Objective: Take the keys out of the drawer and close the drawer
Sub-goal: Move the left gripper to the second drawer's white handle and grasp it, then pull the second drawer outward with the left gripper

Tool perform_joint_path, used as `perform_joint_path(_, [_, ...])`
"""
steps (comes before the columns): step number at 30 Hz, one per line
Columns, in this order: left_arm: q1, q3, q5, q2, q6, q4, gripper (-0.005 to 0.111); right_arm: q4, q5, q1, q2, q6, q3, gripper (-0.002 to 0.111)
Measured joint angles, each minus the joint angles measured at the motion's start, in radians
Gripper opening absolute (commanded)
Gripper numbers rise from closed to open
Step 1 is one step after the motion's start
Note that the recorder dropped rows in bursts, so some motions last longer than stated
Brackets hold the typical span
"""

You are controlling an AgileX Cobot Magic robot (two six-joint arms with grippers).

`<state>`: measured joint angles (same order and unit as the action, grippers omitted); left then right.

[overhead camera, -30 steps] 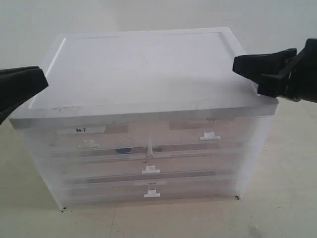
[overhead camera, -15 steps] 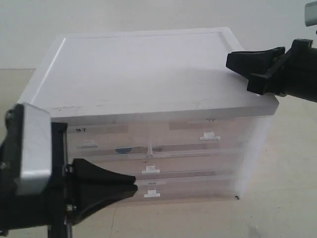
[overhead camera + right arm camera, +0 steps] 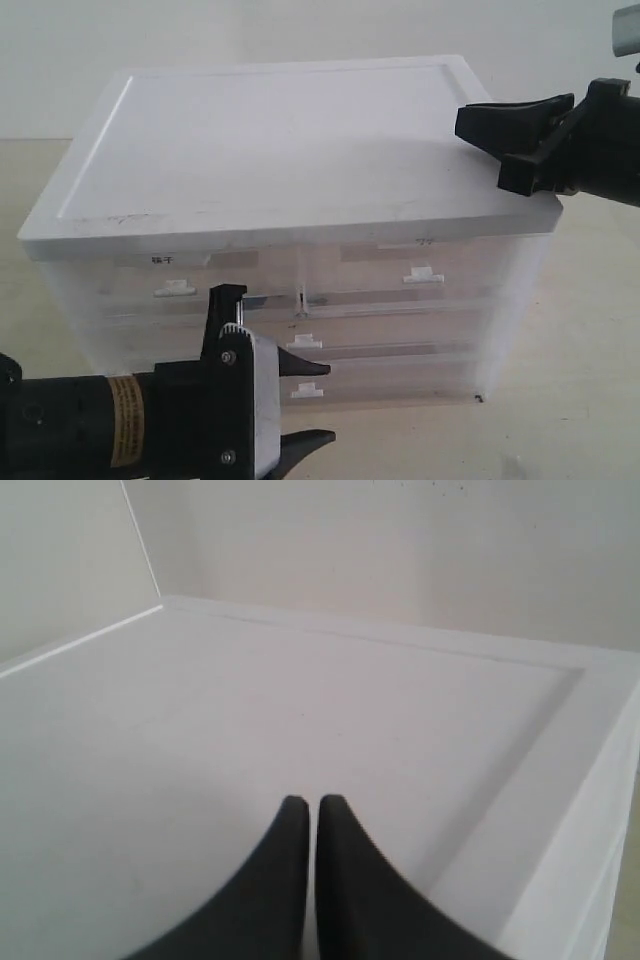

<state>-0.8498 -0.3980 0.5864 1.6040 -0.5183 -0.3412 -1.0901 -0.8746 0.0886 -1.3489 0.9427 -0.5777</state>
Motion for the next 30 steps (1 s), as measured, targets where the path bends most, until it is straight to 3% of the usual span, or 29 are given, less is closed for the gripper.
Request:
perform_joint_path(3, [-0.008,-0.004,0.026,0.004,-0.140,0.063,0.046,0.000,0.000,0.000,0.000,0.000,0.000,0.000])
perform_joint_path(8, [-0.113,-0.009,0.055,0.004,-0.417,0.309,0.046,0.000,0.000,0.000,0.000,0.000,0.000,0.000])
perform_joint_path(10, [-0.130,-0.009,0.056,0.004,-0.586,0.500,0.045,0.000,0.000,0.000,0.000,0.000,0.000,0.000])
perform_joint_path(12, [-0.139,-0.009,0.053,0.004,-0.717,0.613,0.036,0.000,0.000,0.000,0.000,0.000,0.000,0.000])
perform_joint_path(13, [-0.139,-0.009,0.051,0.004,-0.740,0.629,0.026,0.000,0.000,0.000,0.000,0.000,0.000,0.000])
perform_joint_path(17, [-0.139,-0.009,0.053,0.004,-0.777,0.666,0.005,0.000,0.000,0.000,0.000,0.000,0.000,0.000])
perform_joint_path(25, [-0.140,-0.012,0.061,0.004,-0.791,0.678,0.005,0.000,0.000,0.000,0.000,0.000,0.000,0.000])
perform_joint_path(30, [-0.189,-0.020,0.024,-0.002,-0.791,0.735,0.005,0.000,0.000,0.000,0.000,0.000,0.000,0.000])
